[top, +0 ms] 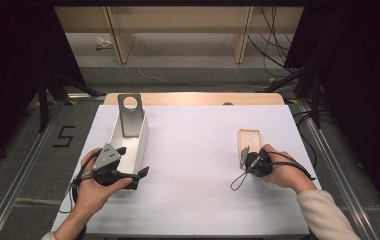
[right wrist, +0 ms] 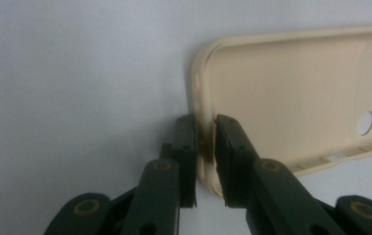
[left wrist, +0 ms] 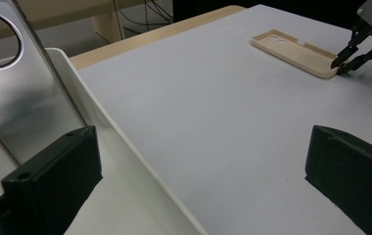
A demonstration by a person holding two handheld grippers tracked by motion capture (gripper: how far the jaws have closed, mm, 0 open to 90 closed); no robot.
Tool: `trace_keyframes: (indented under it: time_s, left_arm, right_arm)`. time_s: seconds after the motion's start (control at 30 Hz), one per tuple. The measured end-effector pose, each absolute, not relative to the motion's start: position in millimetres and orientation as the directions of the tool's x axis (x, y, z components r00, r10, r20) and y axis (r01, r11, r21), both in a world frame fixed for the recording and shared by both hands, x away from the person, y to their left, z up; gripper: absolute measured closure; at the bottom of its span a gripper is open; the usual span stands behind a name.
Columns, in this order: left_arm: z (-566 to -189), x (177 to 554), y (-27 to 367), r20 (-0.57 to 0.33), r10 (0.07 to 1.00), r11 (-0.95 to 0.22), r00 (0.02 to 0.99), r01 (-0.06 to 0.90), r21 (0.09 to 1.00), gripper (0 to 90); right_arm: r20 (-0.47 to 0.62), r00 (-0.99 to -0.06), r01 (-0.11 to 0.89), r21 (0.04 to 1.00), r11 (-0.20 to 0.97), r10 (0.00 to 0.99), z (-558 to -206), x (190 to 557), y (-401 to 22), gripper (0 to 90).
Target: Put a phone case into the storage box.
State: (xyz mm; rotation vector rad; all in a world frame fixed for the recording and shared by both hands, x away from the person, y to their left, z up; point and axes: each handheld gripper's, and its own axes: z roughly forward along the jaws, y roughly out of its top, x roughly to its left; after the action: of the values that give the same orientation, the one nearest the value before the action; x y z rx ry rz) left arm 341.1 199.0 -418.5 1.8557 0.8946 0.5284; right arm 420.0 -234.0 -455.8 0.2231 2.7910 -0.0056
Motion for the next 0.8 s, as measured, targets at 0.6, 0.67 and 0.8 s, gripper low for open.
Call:
trace_keyframes:
  time_s: [0.6, 0.67, 0.8]
  left_arm:
    - [-418.2, 341.0, 199.3, -0.026, 0.772, -0.255, 0.635, 0.347, 0.902, 0.0]
    - [-418.0, 341.1, 199.6, -0.030, 0.772, -0.252, 0.635, 0.349, 0.903, 0.0]
    - [-417.6, 341.2, 200.4, -0.031, 0.773, -0.250, 0.634, 0.350, 0.903, 0.2]
  right_arm:
    - [-0.332, -0.934, 0.134, 0.019, 0.991, 0.132, -456.2, 417.8, -233.8, 85.0]
    - [-0.331, -0.934, 0.133, 0.022, 0.991, 0.133, -455.5, 417.8, -234.3, 85.2]
    - [-0.331, -0.931, 0.143, 0.052, 0.988, 0.152, -452.6, 417.1, -235.8, 85.6]
